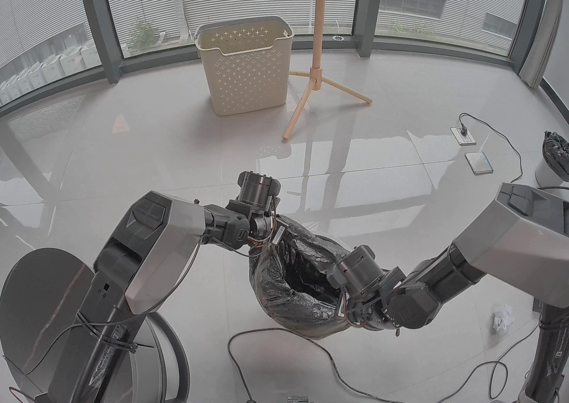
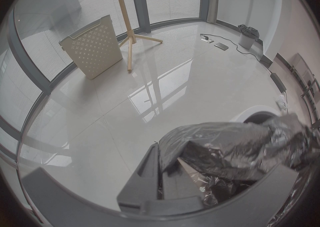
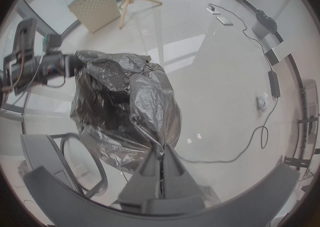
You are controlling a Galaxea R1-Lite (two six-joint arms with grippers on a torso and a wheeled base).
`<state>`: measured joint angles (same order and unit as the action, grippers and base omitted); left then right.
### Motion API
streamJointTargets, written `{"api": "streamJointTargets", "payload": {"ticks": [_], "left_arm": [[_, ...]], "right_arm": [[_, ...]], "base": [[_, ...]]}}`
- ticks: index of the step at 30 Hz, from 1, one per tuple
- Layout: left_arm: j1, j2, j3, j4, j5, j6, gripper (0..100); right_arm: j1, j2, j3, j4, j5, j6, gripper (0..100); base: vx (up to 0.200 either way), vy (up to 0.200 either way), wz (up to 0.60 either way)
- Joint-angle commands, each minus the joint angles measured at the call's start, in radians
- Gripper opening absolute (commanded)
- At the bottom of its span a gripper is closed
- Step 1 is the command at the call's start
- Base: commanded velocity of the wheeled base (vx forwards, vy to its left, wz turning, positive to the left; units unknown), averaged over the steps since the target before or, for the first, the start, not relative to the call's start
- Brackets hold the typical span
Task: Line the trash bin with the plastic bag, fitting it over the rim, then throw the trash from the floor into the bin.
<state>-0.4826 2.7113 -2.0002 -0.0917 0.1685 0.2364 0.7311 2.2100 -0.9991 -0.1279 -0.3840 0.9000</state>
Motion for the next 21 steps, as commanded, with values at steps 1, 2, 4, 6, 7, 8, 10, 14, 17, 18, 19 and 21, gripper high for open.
{"api": "streamJointTargets", "payload": {"ticks": [1, 2, 4, 6, 7, 8, 10, 14, 17, 18, 19, 21], "left_arm": [[-0.007, -0.005, 0.0, -0.002, -0.001, 0.0, 0], [-0.007, -0.005, 0.0, -0.002, -0.001, 0.0, 0], [-0.01, -0.005, 0.0, -0.002, -0.001, 0.0, 0], [-0.013, -0.005, 0.0, -0.002, -0.001, 0.0, 0], [-0.013, -0.005, 0.0, -0.002, -0.001, 0.0, 0], [-0.013, -0.005, 0.0, -0.002, -0.001, 0.0, 0], [-0.014, -0.002, 0.0, -0.002, 0.0, 0.0, 0], [-0.016, 0.004, 0.0, -0.002, 0.0, 0.0, 0], [-0.016, 0.008, 0.0, -0.002, 0.0, 0.001, 0], [-0.016, 0.012, 0.0, -0.002, 0.002, 0.001, 0], [-0.016, 0.012, 0.0, -0.002, 0.0, 0.001, 0], [-0.014, 0.013, 0.0, -0.002, 0.0, 0.001, 0]], "right_arm": [[-0.09, 0.033, -0.009, -0.087, -0.012, -0.067, 0], [-0.104, 0.042, -0.012, -0.113, -0.012, -0.09, 0], [-0.121, 0.048, -0.012, -0.148, -0.012, -0.113, 0], [-0.137, 0.05, -0.01, -0.179, -0.012, -0.131, 0], [-0.145, 0.053, -0.01, -0.19, -0.012, -0.147, 0], [-0.145, 0.053, -0.01, -0.19, -0.012, -0.147, 0], [-0.17, 0.062, -0.013, -0.211, -0.012, -0.173, 0], [-0.191, 0.082, -0.016, -0.226, -0.01, -0.188, 0], [-0.196, 0.1, -0.018, -0.237, -0.009, -0.19, 0], [-0.191, 0.108, -0.015, -0.253, -0.004, -0.19, 0], [-0.185, 0.106, -0.007, -0.268, 0.001, -0.19, 0], [-0.174, 0.093, 0.001, -0.305, 0.031, -0.191, 0]], "base": [[0.0, 0.0, 0.0], [0.0, 0.0, 0.0], [0.0, 0.0, 0.0], [0.0, 0.0, 0.0], [0.0, 0.0, 0.0], [0.0, 0.0, 0.0], [0.0, 0.0, 0.0], [0.0, 0.0, 0.0], [0.0, 0.0, 0.0], [0.0, 0.0, 0.0], [0.0, 0.0, 0.0], [0.0, 0.0, 0.0]]}}
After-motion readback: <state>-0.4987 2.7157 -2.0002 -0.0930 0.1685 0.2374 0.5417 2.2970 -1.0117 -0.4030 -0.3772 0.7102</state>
